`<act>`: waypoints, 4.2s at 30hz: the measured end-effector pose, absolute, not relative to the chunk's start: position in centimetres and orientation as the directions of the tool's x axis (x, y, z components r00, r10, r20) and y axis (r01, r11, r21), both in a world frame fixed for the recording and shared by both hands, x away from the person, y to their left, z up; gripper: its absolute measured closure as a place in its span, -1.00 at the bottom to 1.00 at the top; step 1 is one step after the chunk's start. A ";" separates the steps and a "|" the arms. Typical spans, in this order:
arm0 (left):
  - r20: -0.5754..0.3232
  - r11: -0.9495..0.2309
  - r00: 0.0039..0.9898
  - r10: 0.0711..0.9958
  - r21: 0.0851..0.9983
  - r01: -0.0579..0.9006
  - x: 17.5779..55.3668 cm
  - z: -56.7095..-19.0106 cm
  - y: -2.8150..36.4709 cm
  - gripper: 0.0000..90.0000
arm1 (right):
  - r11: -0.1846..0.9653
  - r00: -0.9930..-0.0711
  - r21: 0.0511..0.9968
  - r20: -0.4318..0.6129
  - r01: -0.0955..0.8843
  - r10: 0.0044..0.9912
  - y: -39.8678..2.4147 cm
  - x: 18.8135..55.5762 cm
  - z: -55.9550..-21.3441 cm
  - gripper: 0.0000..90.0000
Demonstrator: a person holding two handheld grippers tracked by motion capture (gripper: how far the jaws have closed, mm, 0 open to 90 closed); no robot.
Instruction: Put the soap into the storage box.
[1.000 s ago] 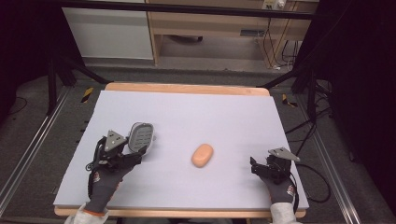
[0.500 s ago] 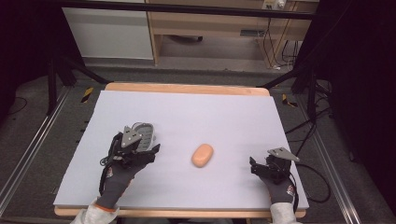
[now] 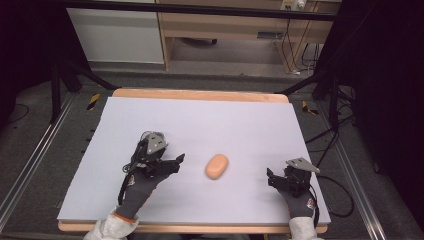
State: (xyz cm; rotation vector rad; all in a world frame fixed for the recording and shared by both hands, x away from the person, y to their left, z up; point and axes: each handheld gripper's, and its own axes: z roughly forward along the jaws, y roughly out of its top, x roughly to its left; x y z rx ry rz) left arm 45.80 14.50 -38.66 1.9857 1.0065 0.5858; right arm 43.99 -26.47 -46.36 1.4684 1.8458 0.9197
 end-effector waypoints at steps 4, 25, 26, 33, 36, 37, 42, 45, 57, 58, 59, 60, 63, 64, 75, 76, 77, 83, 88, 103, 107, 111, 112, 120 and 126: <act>0.048 -0.366 0.587 0.808 0.822 0.437 46.0 -38.8 13.5 -0.42 | 0.147 -0.208 0.814 -0.033 0.562 0.977 -26.4 44.0 -46.4 -0.78; 0.050 -0.423 0.630 0.775 0.782 0.458 47.2 -40.1 10.0 -0.42 | 0.159 -0.218 0.811 -0.040 0.562 0.975 -26.2 44.0 -46.4 -0.79; 0.052 -0.426 0.631 0.774 0.780 0.458 47.2 -40.1 9.8 -0.42 | 0.160 -0.217 0.811 -0.041 0.562 0.975 -26.2 44.0 -46.4 -0.79; 0.062 -0.445 0.642 0.764 0.771 0.455 47.6 -40.2 8.9 -0.43 | 0.160 -0.218 0.811 -0.040 0.562 0.975 -26.2 44.0 -46.4 -0.79; 0.059 -0.446 0.645 0.762 0.769 0.458 47.7 -40.4 8.5 -0.43 | 0.158 -0.219 0.812 -0.038 0.562 0.975 -26.2 44.0 -46.4 -0.79; 0.061 -0.450 0.646 0.761 0.766 0.458 47.8 -40.4 8.3 -0.43 | 0.156 -0.218 0.812 -0.036 0.563 0.975 -26.2 44.0 -46.4 -0.79; 0.065 -0.461 0.650 0.757 0.758 0.461 48.1 -40.9 7.6 -0.44 | 0.157 -0.220 0.811 -0.036 0.563 0.975 -26.2 44.0 -46.4 -0.79; 0.070 -0.474 0.655 0.752 0.748 0.465 48.3 -41.1 7.3 -0.44 | 0.159 -0.222 0.812 -0.038 0.561 0.974 -26.2 44.0 -46.4 -0.79; 0.058 -0.489 0.670 0.740 0.730 0.477 48.7 -41.9 5.6 -0.44 | 0.160 -0.223 0.811 -0.037 0.563 0.974 -26.1 44.0 -46.4 -0.79; 0.059 -0.491 0.671 0.739 0.729 0.477 48.8 -41.9 5.6 -0.44 | 0.158 -0.223 0.812 -0.035 0.562 0.974 -26.1 44.0 -46.4 -0.79; 0.058 -0.490 0.671 0.739 0.729 0.478 48.8 -42.0 5.5 -0.44 | 0.158 -0.224 0.812 -0.035 0.562 0.974 -26.2 44.0 -46.4 -0.79; 0.056 -0.492 0.672 0.738 0.727 0.479 48.9 -42.0 5.4 -0.44 | 0.158 -0.223 0.811 -0.035 0.563 0.974 -26.2 44.0 -46.4 -0.79; 0.054 -0.496 0.675 0.736 0.722 0.483 49.0 -42.2 5.1 -0.44 | 0.159 -0.223 0.811 -0.035 0.564 0.974 -26.1 44.0 -46.4 -0.79; 0.053 -0.495 0.677 0.734 0.723 0.481 49.0 -42.2 5.0 -0.44 | 0.160 -0.225 0.811 -0.036 0.563 0.974 -26.1 44.0 -46.4 -0.79; 0.046 -0.517 0.689 0.723 0.698 0.496 49.4 -43.1 3.7 -0.45 | 0.161 -0.226 0.809 -0.036 0.565 0.973 -26.1 44.0 -46.5 -0.79; 0.047 -0.519 0.689 0.723 0.696 0.496 49.5 -43.1 3.7 -0.46 | 0.162 -0.226 0.809 -0.037 0.565 0.973 -26.1 44.0 -46.5 -0.79; 0.047 -0.521 0.690 0.722 0.693 0.498 49.5 -43.2 3.6 -0.46 | 0.161 -0.226 0.809 -0.036 0.565 0.974 -26.1 44.0 -46.5 -0.79; 0.048 -0.532 0.694 0.719 0.680 0.504 49.7 -43.5 3.3 -0.46 | 0.164 -0.229 0.808 -0.037 0.566 0.973 -26.1 44.1 -46.5 -0.79; 0.046 -0.543 0.702 0.711 0.671 0.506 49.7 -43.9 2.8 -0.46 | 0.161 -0.228 0.808 -0.034 0.566 0.973 -26.1 44.1 -46.5 -0.79; 0.063 -0.585 0.715 0.696 0.628 0.514 50.1 -45.1 1.2 -0.46 | 0.158 -0.227 0.806 -0.030 0.571 0.973 -26.1 44.1 -46.5 -0.79; 0.063 -0.594 0.718 0.694 0.613 0.521 50.4 -45.4 0.8 -0.43 | 0.155 -0.228 0.805 -0.025 0.573 0.973 -26.1 44.1 -46.5 -0.79; 0.070 -0.605 0.720 0.691 0.602 0.522 50.6 -45.7 0.5 -0.40 | 0.156 -0.228 0.804 -0.026 0.574 0.973 -26.1 44.1 -46.5 -0.79; 0.069 -0.607 0.721 0.690 0.597 0.524 50.7 -45.7 0.5 -0.39 | 0.156 -0.227 0.804 -0.026 0.574 0.973 -26.1 44.1 -46.5 -0.79; 0.058 -0.607 0.718 0.694 0.583 0.540 51.0 -46.2 0.3 -0.37 | 0.156 -0.228 0.803 -0.027 0.575 0.973 -26.1 44.1 -46.5 -0.79; 0.039 -0.601 0.713 0.700 0.571 0.560 51.4 -46.5 0.3 -0.38 | 0.155 -0.228 0.804 -0.025 0.574 0.973 -26.1 44.1 -46.5 -0.79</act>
